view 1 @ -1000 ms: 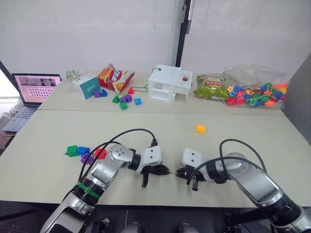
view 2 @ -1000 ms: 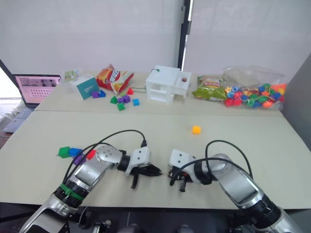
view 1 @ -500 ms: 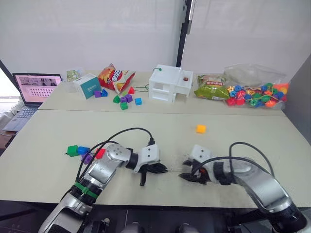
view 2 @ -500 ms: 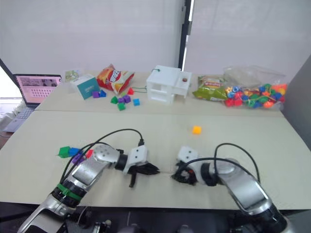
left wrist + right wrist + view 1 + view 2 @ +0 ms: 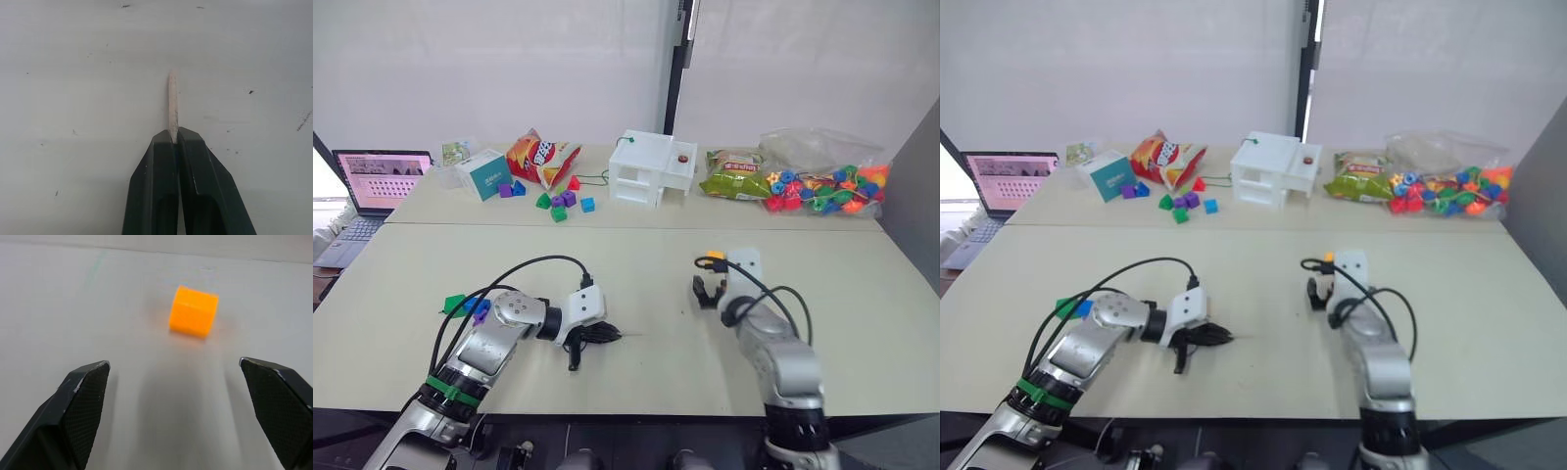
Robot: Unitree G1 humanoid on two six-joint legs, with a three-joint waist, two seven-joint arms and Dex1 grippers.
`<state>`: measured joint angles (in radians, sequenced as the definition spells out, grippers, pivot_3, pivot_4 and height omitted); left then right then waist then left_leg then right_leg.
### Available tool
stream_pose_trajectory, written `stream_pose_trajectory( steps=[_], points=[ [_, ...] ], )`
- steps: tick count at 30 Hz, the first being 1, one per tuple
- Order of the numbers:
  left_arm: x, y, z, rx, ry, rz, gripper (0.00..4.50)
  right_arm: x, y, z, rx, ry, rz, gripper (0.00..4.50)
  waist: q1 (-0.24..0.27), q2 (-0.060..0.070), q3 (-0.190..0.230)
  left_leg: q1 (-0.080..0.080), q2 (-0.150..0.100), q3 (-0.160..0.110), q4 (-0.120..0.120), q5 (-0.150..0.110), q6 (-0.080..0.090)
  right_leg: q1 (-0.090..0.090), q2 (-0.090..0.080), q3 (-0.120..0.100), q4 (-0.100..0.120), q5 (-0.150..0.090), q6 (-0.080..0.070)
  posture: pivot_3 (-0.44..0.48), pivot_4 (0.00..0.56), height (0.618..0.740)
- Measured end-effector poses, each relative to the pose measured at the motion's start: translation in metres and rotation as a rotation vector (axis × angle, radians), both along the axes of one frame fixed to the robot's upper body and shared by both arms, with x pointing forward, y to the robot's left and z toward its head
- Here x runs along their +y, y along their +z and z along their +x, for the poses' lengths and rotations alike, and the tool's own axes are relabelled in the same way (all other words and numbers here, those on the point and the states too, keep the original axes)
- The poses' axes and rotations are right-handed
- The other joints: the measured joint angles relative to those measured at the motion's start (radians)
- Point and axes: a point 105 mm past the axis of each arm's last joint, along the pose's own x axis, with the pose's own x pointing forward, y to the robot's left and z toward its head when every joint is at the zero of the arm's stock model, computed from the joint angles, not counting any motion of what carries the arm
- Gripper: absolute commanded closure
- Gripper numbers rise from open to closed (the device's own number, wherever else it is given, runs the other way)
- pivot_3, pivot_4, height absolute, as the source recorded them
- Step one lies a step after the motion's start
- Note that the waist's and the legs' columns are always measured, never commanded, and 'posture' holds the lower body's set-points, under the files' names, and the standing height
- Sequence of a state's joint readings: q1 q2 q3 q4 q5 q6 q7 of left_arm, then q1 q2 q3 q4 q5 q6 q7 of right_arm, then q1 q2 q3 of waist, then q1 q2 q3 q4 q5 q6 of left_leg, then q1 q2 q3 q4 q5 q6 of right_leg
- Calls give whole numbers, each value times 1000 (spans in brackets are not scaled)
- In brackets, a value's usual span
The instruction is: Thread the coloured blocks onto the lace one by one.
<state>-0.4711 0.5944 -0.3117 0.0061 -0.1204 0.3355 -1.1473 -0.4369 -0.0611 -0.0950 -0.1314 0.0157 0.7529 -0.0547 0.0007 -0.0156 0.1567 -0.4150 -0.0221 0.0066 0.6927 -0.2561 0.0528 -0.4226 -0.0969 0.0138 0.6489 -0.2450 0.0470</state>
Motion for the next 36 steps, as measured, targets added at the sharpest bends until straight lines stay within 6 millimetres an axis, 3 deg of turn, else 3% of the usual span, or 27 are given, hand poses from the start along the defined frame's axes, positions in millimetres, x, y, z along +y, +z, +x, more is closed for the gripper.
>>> stream_pose_trajectory(
  steps=[7,13,17,20,24,32,36],
  points=[
    [1,2,0,-4,9,1,4500,-16,-11,46,-11,-163,42,21,-15,0,0,1,1,0,-4,2,-3,0,1,0,0,0,0,0,150,740],
    [1,2,-2,-7,11,2,4500,-3,-16,59,-63,-105,86,1812,-37,0,0,4,2,1,-11,3,-4,1,2,1,1,0,-1,0,150,740],
    [1,1,-2,-7,15,2,4500,6,-17,58,-98,-50,79,3275,-43,0,0,4,2,1,-12,3,-4,0,2,1,1,0,-1,0,150,740],
    [1,1,-2,-7,17,1,4500,9,-18,53,-109,-33,85,3296,-43,1,0,4,2,1,-13,3,-4,0,2,1,1,0,-1,0,150,740],
    [0,1,-3,-7,12,-1,4500,16,-22,22,-112,21,100,3296,-38,1,0,3,2,0,-13,2,-4,-1,2,1,0,0,-1,0,150,740],
    [3,0,-3,0,8,7,4500,77,-28,-90,47,327,55,3296,-32,1,-1,5,2,0,-12,2,-3,1,2,1,-1,0,-1,0,150,740],
    [3,0,-3,4,-1,10,4500,81,-41,-103,146,358,63,3296,-20,1,-1,8,2,0,-10,2,-2,4,2,2,-3,0,-1,0,150,740]
  ],
)
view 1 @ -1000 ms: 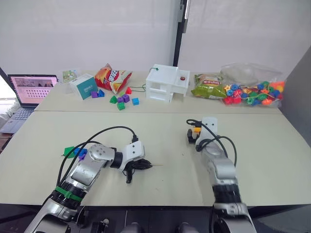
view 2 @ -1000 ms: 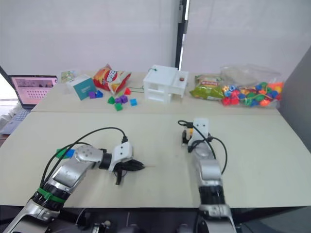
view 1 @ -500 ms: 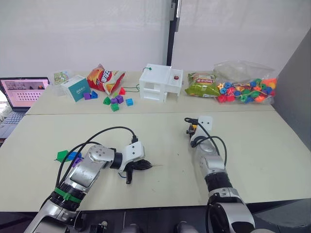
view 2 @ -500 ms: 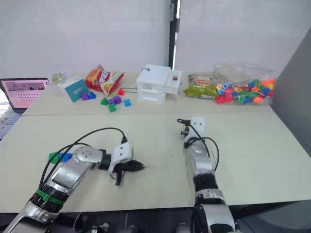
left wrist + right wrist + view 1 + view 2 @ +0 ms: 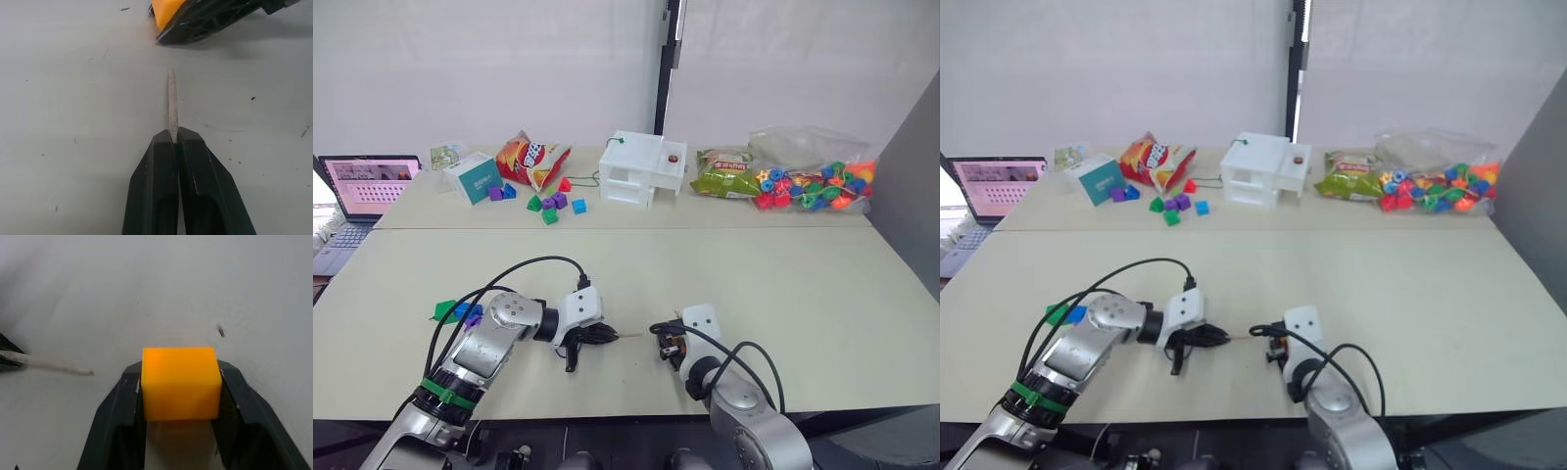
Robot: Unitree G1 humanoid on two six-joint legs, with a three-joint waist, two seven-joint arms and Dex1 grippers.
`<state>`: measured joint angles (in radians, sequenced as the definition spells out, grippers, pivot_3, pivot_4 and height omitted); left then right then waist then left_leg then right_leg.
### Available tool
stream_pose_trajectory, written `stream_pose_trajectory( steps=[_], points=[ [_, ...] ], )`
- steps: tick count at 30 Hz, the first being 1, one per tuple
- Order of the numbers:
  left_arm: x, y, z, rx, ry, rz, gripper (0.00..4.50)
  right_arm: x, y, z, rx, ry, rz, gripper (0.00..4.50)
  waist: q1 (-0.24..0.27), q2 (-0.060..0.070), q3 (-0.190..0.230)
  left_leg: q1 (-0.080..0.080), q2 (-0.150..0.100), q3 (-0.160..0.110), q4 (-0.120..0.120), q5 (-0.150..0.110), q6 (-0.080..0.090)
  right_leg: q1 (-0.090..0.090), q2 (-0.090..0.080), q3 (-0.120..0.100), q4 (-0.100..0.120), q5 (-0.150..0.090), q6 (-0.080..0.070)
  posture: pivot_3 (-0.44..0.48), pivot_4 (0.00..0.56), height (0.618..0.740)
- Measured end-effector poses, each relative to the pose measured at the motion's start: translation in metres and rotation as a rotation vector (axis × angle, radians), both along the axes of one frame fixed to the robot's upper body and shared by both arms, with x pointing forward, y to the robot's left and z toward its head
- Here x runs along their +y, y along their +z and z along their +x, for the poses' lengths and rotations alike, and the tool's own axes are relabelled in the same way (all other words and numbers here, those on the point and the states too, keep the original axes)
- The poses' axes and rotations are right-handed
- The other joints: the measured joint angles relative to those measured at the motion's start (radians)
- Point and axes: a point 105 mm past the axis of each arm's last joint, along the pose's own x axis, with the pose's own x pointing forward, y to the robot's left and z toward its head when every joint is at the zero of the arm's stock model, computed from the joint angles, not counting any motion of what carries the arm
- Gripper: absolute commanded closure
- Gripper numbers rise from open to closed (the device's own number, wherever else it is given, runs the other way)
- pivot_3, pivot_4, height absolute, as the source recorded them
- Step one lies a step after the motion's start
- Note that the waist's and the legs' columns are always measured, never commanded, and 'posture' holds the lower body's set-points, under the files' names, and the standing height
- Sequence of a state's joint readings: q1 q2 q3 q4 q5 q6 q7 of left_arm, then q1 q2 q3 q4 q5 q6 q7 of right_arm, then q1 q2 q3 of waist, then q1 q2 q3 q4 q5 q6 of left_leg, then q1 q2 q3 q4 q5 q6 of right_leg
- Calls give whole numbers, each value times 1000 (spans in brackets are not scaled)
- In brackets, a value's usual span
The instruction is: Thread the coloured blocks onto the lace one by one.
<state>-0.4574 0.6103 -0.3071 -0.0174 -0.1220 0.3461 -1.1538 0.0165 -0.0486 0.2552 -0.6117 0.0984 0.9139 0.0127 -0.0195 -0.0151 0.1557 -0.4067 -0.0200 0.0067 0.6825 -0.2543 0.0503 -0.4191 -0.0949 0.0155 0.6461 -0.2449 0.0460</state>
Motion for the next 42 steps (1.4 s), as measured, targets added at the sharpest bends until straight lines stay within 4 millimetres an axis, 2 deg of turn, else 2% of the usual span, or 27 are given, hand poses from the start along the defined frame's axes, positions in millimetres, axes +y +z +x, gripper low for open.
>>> stream_pose_trajectory(
  steps=[1,3,7,8,10,14,16,20,23,27,30,32,39,40,42],
  points=[
    [0,0,0,0,-1,0,4500,-1,-1,0,9,-2,-3,3296,1,0,0,1,0,0,0,0,0,1,0,0,0,0,0,0,150,740],
    [1,0,0,4,-5,3,4500,0,-1,0,13,-2,5,2257,4,-1,-1,2,1,0,0,0,0,2,1,0,0,0,0,0,150,740],
    [2,0,-1,6,-8,7,4500,-2,3,0,-18,40,-14,889,6,-2,-1,1,0,0,0,0,0,0,0,0,1,0,0,0,150,740],
    [3,0,-1,6,-7,11,4500,-6,5,0,-24,53,-30,428,8,-2,-1,0,0,0,0,0,0,0,0,0,1,0,0,0,150,740],
    [3,0,-1,6,-5,13,4500,-10,8,1,-35,71,-45,44,8,-2,-1,0,0,0,0,0,0,0,0,0,1,0,0,0,150,740],
    [2,1,-1,-1,-3,11,4500,-12,39,4,-104,307,-104,44,7,-2,-1,-1,0,0,1,0,0,0,1,0,0,0,0,0,150,740],
    [1,2,-1,-3,-1,8,4500,-15,47,8,-110,434,-152,44,7,-2,-1,0,0,0,1,0,0,0,1,-1,0,0,-1,0,150,740],
    [1,0,-4,8,6,5,4500,-25,48,16,-39,739,-265,44,8,-2,0,-1,0,1,1,0,1,1,1,-1,-1,0,-1,0,150,740],
    [1,-1,-6,16,8,5,4500,-26,47,17,-4,943,-345,44,7,-2,0,-1,1,1,1,-1,1,0,1,0,-2,0,-1,0,150,740],
    [-4,2,-12,12,-9,-4,4500,-30,41,27,16,1122,-474,44,7,-3,0,-2,1,2,1,-1,1,-1,1,0,-2,0,-1,0,150,740],
    [-6,2,-15,21,-11,-14,4500,-33,27,28,32,1205,-542,44,12,-3,0,-3,1,2,1,-1,1,-1,0,0,-2,0,-1,0,150,740],
    [-7,2,-17,28,-9,-17,4500,-36,20,30,35,1223,-556,580,14,-3,0,-4,0,2,2,-1,1,-1,-1,0,-1,0,0,0,150,740],
    [-11,5,-21,33,1,-29,4500,-30,15,34,-30,1217,-503,2932,13,-3,0,0,1,1,2,0,1,1,0,0,1,0,-1,0,150,740],
    [-11,5,-20,30,8,-30,4500,-30,15,34,-34,1208,-497,3190,13,-3,0,0,1,1,2,0,1,1,0,0,1,0,-1,0,150,740],
    [-14,5,-18,31,23,-38,4500,-30,15,33,-33,1192,-494,3206,14,-3,0,-1,1,1,2,0,1,0,0,0,1,0,-1,0,150,740]
  ],
)
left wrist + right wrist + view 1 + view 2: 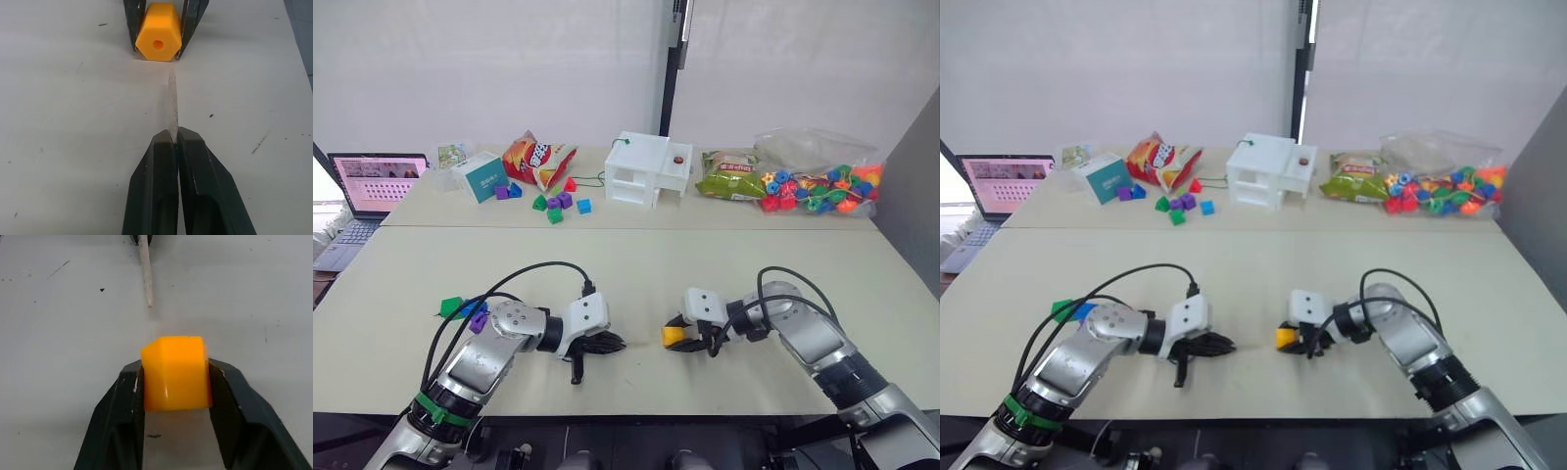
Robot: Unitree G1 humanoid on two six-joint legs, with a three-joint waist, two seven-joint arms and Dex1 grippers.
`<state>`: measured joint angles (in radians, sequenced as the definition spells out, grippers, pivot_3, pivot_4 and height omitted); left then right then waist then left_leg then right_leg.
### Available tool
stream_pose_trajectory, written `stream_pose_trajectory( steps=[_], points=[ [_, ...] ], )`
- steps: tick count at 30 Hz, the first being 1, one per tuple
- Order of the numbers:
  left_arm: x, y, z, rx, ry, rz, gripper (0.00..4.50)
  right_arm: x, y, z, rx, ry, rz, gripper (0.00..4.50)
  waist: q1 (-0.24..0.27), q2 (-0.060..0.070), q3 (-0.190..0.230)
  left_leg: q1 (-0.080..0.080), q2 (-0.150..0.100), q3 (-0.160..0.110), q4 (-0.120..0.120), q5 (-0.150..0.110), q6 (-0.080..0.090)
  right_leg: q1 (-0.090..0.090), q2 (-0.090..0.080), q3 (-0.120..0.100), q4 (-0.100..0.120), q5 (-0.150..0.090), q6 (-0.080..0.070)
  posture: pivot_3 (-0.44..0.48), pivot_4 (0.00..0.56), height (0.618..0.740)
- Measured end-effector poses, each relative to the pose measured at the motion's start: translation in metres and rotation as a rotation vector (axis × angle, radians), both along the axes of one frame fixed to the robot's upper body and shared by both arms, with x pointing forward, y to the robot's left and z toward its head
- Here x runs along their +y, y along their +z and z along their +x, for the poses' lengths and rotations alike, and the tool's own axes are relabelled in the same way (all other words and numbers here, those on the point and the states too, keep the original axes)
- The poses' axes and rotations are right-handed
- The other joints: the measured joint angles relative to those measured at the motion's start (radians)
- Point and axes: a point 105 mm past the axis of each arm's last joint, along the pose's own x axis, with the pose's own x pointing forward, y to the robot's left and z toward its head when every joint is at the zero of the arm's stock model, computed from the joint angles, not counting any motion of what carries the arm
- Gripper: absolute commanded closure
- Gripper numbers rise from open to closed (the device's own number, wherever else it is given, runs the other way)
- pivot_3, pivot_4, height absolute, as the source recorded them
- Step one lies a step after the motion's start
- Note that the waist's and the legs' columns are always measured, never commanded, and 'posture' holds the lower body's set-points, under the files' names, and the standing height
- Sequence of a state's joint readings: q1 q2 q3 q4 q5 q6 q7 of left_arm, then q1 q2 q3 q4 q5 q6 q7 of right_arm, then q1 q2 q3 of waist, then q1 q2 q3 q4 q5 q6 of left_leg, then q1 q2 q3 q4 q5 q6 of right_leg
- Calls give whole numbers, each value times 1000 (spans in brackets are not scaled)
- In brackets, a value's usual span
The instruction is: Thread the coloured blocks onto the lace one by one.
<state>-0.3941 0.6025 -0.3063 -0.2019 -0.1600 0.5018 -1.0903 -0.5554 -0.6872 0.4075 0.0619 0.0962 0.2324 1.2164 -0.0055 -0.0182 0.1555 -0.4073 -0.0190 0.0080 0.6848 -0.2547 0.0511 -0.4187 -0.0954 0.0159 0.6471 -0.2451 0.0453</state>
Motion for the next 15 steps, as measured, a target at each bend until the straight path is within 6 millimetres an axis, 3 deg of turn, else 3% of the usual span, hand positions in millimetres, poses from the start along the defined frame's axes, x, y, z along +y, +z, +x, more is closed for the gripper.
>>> stream_pose_trajectory(
  steps=[15],
  points=[
    [-17,5,7,-40,-8,37,4500,5,1,-8,-9,-82,-21,3206,4,0,0,-1,0,0,0,0,0,-1,0,0,0,0,0,0,150,740]
  ],
)
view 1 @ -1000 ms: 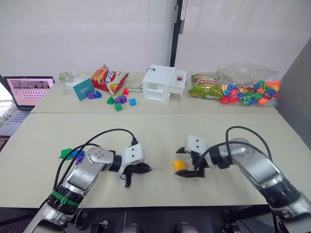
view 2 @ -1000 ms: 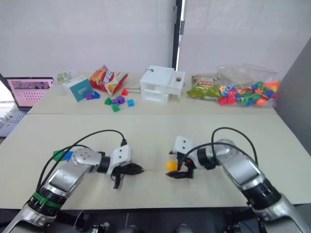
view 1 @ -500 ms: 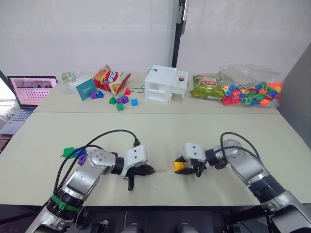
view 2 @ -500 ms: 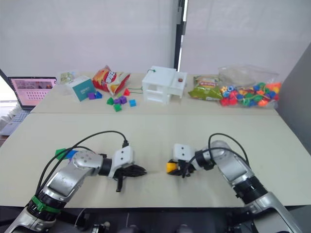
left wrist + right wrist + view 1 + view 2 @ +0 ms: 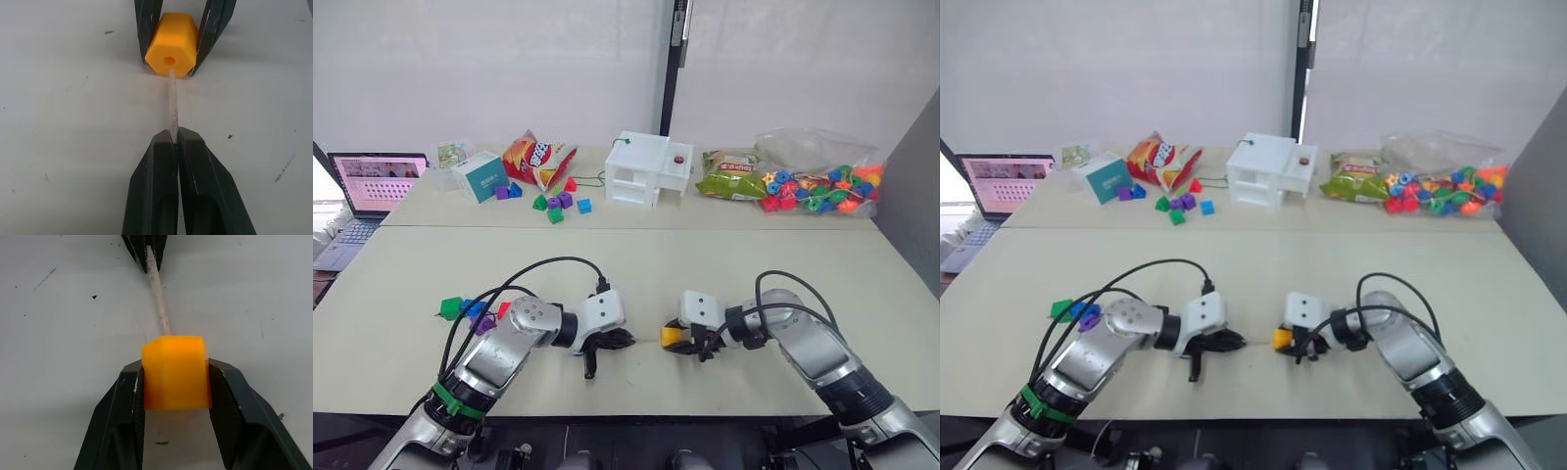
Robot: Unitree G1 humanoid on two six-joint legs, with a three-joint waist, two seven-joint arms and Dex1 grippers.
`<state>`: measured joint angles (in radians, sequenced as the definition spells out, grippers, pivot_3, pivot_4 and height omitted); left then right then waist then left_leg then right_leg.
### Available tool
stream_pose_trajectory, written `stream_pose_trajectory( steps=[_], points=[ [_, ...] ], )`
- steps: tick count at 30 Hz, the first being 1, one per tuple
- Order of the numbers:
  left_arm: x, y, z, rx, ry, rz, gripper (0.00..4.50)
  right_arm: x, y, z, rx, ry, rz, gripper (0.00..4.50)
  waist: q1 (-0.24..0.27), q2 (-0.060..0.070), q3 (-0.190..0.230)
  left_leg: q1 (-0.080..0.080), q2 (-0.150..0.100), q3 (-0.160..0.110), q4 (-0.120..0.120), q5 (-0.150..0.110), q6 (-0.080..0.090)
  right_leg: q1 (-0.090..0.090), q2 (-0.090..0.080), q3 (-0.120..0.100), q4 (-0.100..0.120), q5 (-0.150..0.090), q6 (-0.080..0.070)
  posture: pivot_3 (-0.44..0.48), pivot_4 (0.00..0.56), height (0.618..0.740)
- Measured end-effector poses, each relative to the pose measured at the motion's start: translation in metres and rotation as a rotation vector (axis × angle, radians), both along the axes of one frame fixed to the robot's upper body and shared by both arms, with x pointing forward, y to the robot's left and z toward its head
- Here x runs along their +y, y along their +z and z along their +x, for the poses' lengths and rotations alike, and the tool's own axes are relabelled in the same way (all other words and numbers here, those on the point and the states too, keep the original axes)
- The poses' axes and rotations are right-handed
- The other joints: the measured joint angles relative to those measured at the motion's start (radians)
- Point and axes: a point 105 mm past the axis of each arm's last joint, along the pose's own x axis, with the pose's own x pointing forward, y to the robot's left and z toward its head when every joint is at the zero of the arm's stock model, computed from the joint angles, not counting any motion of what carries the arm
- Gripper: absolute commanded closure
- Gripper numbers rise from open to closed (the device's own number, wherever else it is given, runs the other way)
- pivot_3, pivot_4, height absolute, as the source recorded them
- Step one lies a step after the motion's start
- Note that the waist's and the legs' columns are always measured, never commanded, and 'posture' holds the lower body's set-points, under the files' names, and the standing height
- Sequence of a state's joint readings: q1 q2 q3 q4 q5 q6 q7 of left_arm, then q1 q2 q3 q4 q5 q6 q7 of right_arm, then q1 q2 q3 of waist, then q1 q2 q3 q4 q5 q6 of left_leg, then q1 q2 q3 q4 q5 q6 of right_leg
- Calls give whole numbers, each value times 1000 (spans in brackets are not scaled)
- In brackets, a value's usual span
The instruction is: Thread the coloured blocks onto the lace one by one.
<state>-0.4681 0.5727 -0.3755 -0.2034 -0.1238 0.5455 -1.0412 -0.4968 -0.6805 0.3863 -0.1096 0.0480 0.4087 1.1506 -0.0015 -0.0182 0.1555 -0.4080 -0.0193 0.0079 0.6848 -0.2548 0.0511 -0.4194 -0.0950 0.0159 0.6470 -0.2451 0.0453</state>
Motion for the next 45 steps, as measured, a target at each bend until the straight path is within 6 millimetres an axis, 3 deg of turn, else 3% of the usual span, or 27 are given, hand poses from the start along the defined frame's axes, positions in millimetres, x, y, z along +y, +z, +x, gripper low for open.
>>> stream_pose_trajectory(
  steps=[26,45],
  points=[
    [-28,5,5,-8,-45,-6,4500,-4,1,-2,10,-36,-54,3206,16,0,0,0,-1,-1,6,-1,2,4,0,-2,0,0,0,0,150,740],
    [-18,16,-2,31,-69,90,4500,3,-1,-11,13,-9,-65,3206,12,0,0,0,1,-2,8,-2,3,6,1,-3,-1,0,0,0,150,740]
  ],
)
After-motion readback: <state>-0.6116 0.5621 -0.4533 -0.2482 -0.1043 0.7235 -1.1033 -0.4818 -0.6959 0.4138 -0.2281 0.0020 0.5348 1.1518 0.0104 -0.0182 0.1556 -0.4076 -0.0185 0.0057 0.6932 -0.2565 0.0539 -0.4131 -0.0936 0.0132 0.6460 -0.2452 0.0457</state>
